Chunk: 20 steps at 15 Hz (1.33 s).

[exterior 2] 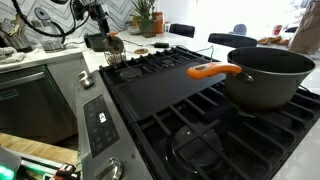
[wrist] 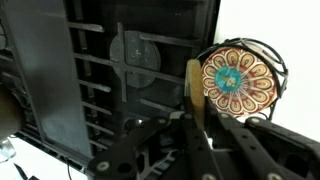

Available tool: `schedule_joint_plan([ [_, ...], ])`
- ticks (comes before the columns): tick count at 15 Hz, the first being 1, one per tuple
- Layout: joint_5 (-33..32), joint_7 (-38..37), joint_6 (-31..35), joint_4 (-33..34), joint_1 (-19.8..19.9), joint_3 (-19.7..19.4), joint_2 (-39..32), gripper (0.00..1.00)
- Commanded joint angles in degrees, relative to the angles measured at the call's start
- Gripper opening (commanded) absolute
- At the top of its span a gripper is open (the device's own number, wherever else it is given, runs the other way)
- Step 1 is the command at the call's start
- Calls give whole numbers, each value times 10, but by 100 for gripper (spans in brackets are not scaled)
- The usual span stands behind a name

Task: Remove one coaster from the basket and put it on the counter

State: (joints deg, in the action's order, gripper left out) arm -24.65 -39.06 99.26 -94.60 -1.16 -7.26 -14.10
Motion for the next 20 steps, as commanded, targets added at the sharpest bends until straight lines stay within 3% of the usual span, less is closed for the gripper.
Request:
schedule_joint_plan([
  [1, -22, 4, 49, -23, 2, 4, 26, 3],
  [7, -38, 41, 105, -34, 0, 12, 38, 3],
  [9, 8, 67, 105, -57, 7, 18, 43, 3],
  [10, -18, 43, 86, -11, 0, 13, 22, 14],
  [15, -5, 54, 90, -32, 1, 16, 24, 14],
  [16, -4, 54, 90, -32, 1, 16, 25, 3],
  [20, -87, 72, 73, 8, -17, 18, 33, 3],
])
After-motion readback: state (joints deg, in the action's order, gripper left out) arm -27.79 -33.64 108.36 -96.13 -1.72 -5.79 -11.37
